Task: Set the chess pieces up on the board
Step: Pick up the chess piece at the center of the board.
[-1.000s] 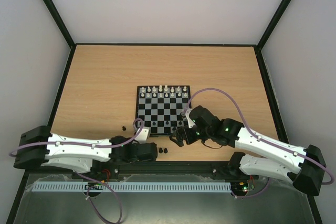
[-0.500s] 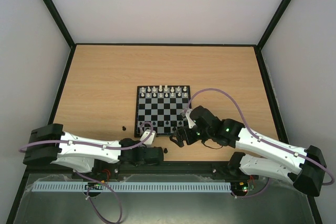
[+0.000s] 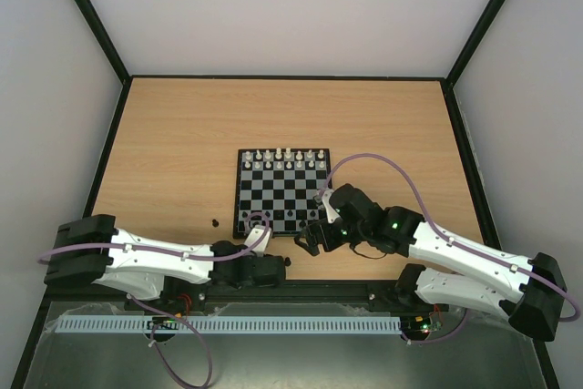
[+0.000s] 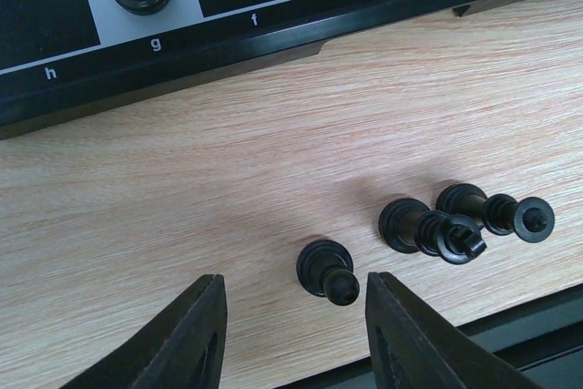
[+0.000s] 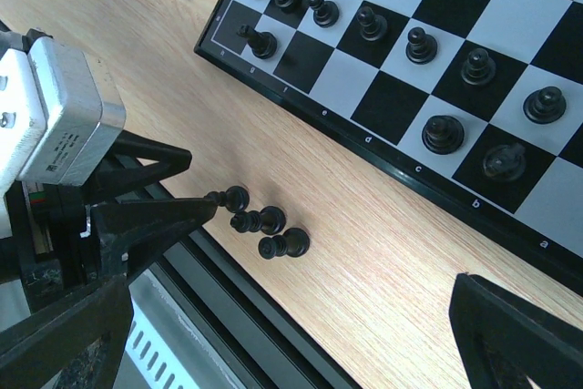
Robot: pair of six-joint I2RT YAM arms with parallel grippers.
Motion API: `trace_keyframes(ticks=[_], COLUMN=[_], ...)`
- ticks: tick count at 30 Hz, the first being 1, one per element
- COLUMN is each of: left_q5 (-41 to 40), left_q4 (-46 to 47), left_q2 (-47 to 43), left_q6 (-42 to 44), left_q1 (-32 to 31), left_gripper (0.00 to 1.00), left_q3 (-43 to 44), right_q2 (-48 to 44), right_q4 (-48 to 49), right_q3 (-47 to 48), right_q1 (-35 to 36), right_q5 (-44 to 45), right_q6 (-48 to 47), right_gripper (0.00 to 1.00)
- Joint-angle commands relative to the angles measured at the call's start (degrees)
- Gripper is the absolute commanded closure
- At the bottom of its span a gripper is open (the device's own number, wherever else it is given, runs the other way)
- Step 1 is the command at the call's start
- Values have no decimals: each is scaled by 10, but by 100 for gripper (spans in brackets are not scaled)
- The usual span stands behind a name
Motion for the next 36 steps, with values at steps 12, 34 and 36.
trace_keyframes(ticks=[12, 34, 36], left_q5=[-6, 11, 10], left_q4=[38, 62, 62], left_q2=[22, 50, 49], left_q6=[17, 28, 26], left_q1=[16, 27, 27], left_gripper=[50, 73, 76], left_q3=[-6, -16, -16], right_q2=[-9, -6, -6], right_q4=[2, 3, 4], right_q3=[-9, -11, -10], right_q1=[-1, -1, -1], right_q5=[-10, -12, -13], right_q6=[-5, -6, -6], right_gripper=[4, 4, 4])
